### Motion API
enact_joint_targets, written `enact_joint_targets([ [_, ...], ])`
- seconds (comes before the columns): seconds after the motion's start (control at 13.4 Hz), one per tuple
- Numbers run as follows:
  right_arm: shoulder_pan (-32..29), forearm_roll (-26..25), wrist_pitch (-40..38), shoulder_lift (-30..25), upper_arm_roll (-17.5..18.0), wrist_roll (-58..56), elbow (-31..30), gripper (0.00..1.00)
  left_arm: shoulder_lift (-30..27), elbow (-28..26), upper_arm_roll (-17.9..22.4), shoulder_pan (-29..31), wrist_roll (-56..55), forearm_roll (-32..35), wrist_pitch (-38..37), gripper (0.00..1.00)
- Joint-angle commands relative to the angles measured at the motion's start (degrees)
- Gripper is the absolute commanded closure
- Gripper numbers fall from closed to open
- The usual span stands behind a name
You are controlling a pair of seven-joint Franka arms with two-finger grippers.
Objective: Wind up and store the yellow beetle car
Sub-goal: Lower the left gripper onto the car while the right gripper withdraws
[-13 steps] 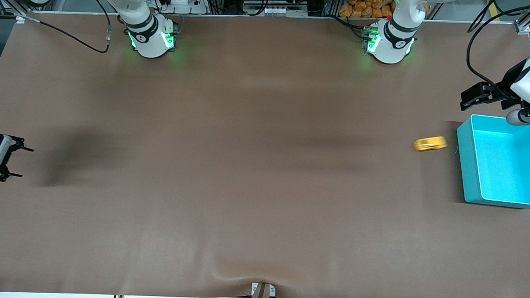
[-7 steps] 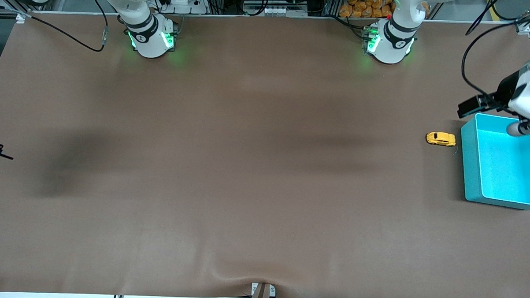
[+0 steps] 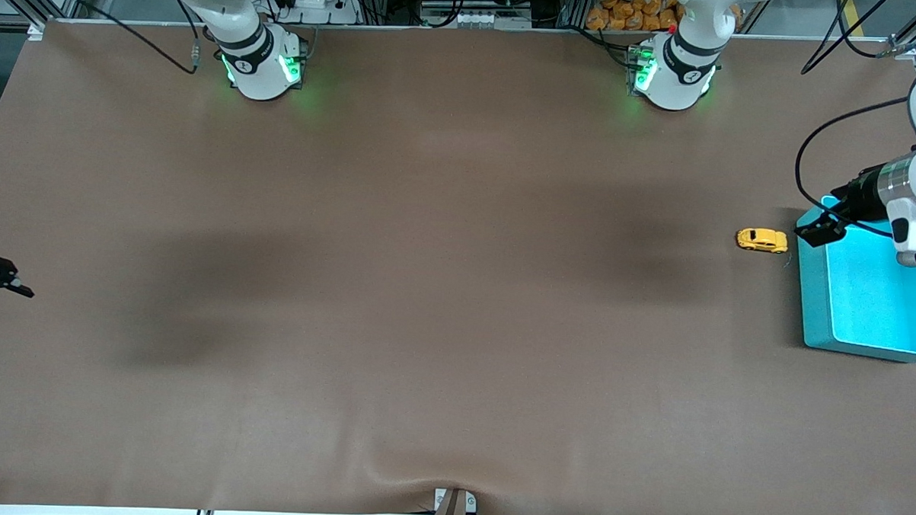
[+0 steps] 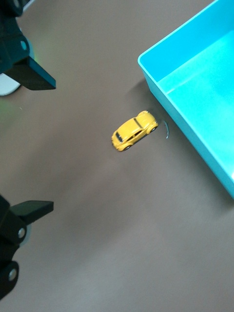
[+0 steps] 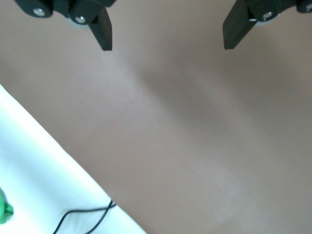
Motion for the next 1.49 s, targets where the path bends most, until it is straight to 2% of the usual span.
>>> enact_joint_targets([
  [0.0,4.50,-0.69,-1.48,-5.61,-0.48,12.10,-1.30,0.00,-1.55,-10.78,-0.54,3.01,-7.60,1.36,12.90,0.00],
  [0.15,6.44,-1.05,-4.81,-9.03,-0.48,22.30,-1.66,0.00,-0.33,-17.38,-0.54,3.28,-17.24,4.61,23.98,0.00],
  [0.37,9.43,-4.73,-11.66,-13.87,-0.66,29.98,-2.36,0.00,3.28,-18.72,-0.62,4.76,-26.07,4.89,28.68,0.00],
  [0.52,11.45,-6.66,-15.72,-17.29,-0.83,36.46,-4.45,0.00,4.86,-19.95,-0.62,5.65,-26.61,4.89,32.19,0.00],
  [0.74,14.62,-11.50,-15.99,-23.72,-0.83,47.02,-12.10,0.00,7.49,-21.62,-0.62,7.23,-26.96,4.89,36.24,0.00],
  [0.97,15.23,-11.51,-15.82,-27.85,-0.66,55.54,-18.42,0.00,9.60,-24.43,-0.62,7.41,-26.88,4.89,41.60,0.00],
  [1.12,15.76,-11.42,-17.21,-29.00,-0.39,62.14,-19.93,0.00,10.31,-26.10,-0.54,8.02,-26.79,4.97,43.88,0.00],
  [1.27,16.20,-11.68,-17.31,-29.88,-0.48,63.13,-20.37,0.00,12.15,-27.25,-0.54,8.90,-26.09,5.06,48.09,0.00],
  [1.42,16.82,-13.08,-16.96,-31.19,-0.48,63.31,-22.39,0.00,13.39,-27.43,-0.62,11.96,-25.73,9.25,49.87,0.00],
])
